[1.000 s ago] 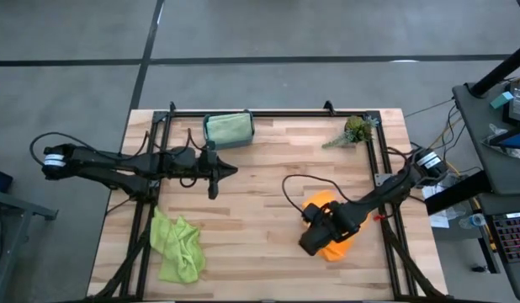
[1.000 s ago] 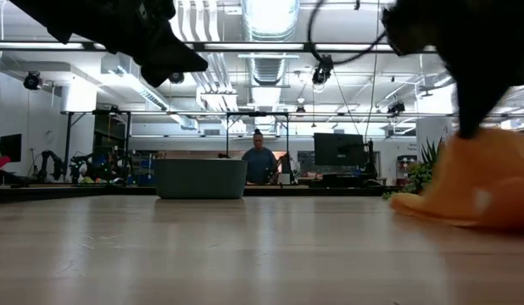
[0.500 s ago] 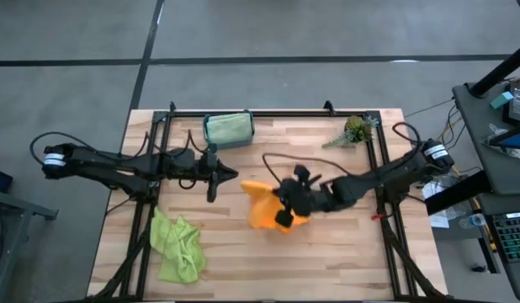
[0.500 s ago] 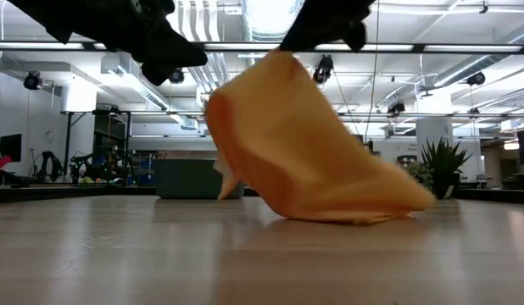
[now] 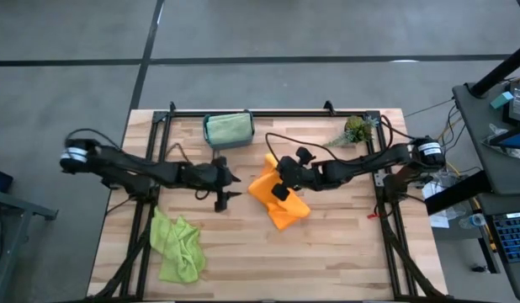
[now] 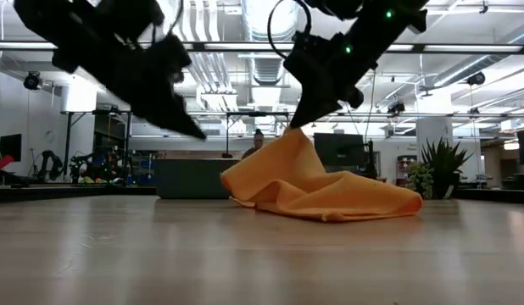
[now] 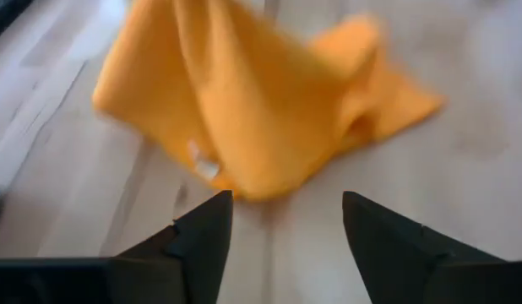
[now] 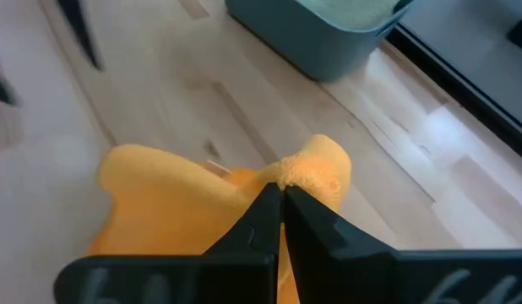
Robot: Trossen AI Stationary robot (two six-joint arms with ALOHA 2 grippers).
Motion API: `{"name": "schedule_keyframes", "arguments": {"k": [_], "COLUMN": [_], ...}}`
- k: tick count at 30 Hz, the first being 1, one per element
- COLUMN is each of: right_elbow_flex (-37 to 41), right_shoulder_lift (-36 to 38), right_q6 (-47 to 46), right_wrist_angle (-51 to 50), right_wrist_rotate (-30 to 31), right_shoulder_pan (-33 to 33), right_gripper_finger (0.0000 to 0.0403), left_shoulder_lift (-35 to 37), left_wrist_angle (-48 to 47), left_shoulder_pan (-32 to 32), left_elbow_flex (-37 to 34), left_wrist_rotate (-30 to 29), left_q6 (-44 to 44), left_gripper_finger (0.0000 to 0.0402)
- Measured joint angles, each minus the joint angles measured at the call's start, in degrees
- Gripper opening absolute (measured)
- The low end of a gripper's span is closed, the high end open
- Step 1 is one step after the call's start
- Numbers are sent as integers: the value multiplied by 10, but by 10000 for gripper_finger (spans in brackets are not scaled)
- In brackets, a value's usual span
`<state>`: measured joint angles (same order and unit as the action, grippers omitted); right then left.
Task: Fold microfiber towels
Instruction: Fold the orange microfiber towel
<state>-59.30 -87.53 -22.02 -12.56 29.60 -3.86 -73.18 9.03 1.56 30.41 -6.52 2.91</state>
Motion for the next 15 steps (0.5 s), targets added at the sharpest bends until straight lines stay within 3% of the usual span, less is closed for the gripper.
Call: {"name": "schedule_keyframes", "arguments": {"k": [4,15], "right_elbow_flex": [9,15], "right_shoulder_lift": [2,2], "right_q6": [0,0], "right_wrist_angle": [19,28], "right_wrist_rotate": [-1,-2], "right_shoulder_pan": [-1,-1], "right_gripper_finger": [8,8], "left_shoulder_lift": [-76,-203], "left_wrist_angle": [26,217], "left_shoulder_pan": [0,-1], "left_elbow_flex": [0,4], "left_wrist_rotate": [-47,-60], "left_q6": [-36,-43], "left_gripper_finger": [218,218]}}
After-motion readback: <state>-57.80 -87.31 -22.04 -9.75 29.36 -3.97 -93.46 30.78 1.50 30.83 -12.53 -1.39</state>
